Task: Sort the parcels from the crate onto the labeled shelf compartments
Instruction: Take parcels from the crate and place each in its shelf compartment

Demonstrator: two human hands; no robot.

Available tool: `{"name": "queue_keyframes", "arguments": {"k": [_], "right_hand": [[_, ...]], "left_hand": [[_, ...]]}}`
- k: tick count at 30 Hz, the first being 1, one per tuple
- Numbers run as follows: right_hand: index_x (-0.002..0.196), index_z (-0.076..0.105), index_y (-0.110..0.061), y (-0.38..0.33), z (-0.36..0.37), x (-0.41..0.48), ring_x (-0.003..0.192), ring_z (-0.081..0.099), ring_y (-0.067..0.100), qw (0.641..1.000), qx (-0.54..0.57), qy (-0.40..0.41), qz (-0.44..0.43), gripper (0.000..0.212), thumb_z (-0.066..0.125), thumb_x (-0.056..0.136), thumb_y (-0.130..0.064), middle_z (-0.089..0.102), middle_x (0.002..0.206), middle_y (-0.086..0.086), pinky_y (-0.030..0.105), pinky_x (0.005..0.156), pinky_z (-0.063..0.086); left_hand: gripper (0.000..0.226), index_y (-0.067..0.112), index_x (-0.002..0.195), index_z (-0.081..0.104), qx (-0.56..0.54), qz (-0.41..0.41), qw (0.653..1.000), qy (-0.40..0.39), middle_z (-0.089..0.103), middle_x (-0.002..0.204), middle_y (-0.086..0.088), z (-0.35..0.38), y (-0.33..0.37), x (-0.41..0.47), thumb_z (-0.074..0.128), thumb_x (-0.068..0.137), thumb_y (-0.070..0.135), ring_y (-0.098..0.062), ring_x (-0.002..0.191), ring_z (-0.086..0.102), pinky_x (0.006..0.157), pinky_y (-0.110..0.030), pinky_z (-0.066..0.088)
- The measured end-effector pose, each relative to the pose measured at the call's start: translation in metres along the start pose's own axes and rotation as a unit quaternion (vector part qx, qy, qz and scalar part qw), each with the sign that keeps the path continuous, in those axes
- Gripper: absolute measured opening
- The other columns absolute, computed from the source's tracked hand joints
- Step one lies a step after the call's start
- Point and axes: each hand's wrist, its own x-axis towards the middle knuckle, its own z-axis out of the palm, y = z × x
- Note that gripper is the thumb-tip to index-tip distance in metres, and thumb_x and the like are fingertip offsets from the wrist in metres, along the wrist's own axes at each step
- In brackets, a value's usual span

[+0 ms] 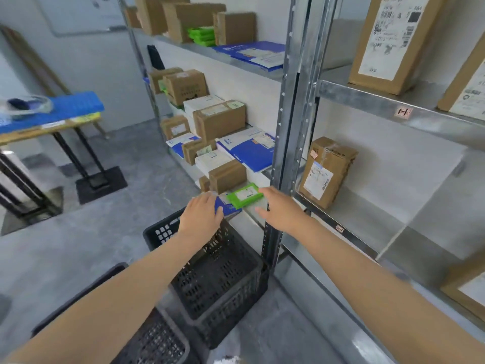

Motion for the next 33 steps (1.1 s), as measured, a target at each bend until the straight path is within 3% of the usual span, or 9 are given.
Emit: {"name": "queue_keyframes", "arguments": {"k": [6, 14, 19, 28, 33], "right_hand": [[0.149, 0.037, -0.015, -0.028, 0.016, 0.014, 0.135, 0.044, 0.027, 0.995, -0.061, -0.017, -0.076, 0.055, 0.053, 0.1, -0.034, 0.041, 0.151, 0.005, 0.042, 0.109, 0.041], [0.147, 0.039, -0.013, -0.065, 0.037, 0.086, 0.132, 0.046, 0.025, 0.988, -0.068, -0.052, -0.127, 0.05, 0.051, 0.101, -0.03, 0.044, 0.147, 0.004, 0.039, 0.106, 0.041], [0.152, 0.033, -0.016, -0.082, 0.069, 0.139, 0.143, 0.035, 0.025, 0.987, -0.039, -0.12, -0.105, 0.055, 0.051, 0.102, -0.03, 0.033, 0.157, 0.005, 0.042, 0.112, 0.036], [0.152, 0.033, -0.014, -0.096, 0.149, 0.23, 0.14, 0.038, 0.024, 0.98, 0.0, -0.198, -0.038, 0.054, 0.049, 0.103, -0.031, 0.034, 0.156, 0.004, 0.038, 0.111, 0.036], [0.15, 0.037, -0.014, -0.084, 0.193, 0.245, 0.139, 0.039, 0.022, 0.969, 0.001, -0.248, 0.003, 0.052, 0.05, 0.103, -0.028, 0.037, 0.154, 0.004, 0.034, 0.112, 0.033]], "left_hand": [[0.05, 0.012, 0.146, 0.041, -0.035, -0.042, 0.998, 0.012, 0.034, 0.157, -0.005, -0.011, -0.029, -0.014, 0.039, 0.103, 0.037, -0.021, 0.145, 0.031, 0.121, -0.036, 0.021], [0.049, 0.012, 0.147, 0.04, -0.092, -0.091, 0.991, 0.025, 0.034, 0.158, -0.005, 0.002, -0.075, 0.005, 0.041, 0.104, 0.034, -0.02, 0.145, 0.031, 0.12, -0.033, 0.018], [0.05, 0.011, 0.148, 0.038, -0.121, -0.164, 0.979, -0.008, 0.031, 0.159, -0.005, 0.029, -0.137, 0.028, 0.04, 0.104, 0.034, -0.022, 0.146, 0.027, 0.12, -0.036, 0.023], [0.049, 0.007, 0.151, 0.033, -0.155, -0.222, 0.959, -0.086, 0.026, 0.161, -0.008, 0.096, -0.216, 0.062, 0.036, 0.106, 0.027, -0.022, 0.147, 0.027, 0.119, -0.032, 0.021], [0.04, 0.002, 0.138, 0.047, -0.193, -0.248, 0.942, -0.118, 0.049, 0.141, -0.012, 0.151, -0.239, 0.062, 0.041, 0.104, 0.022, -0.028, 0.129, 0.048, 0.108, -0.034, 0.037]]}}
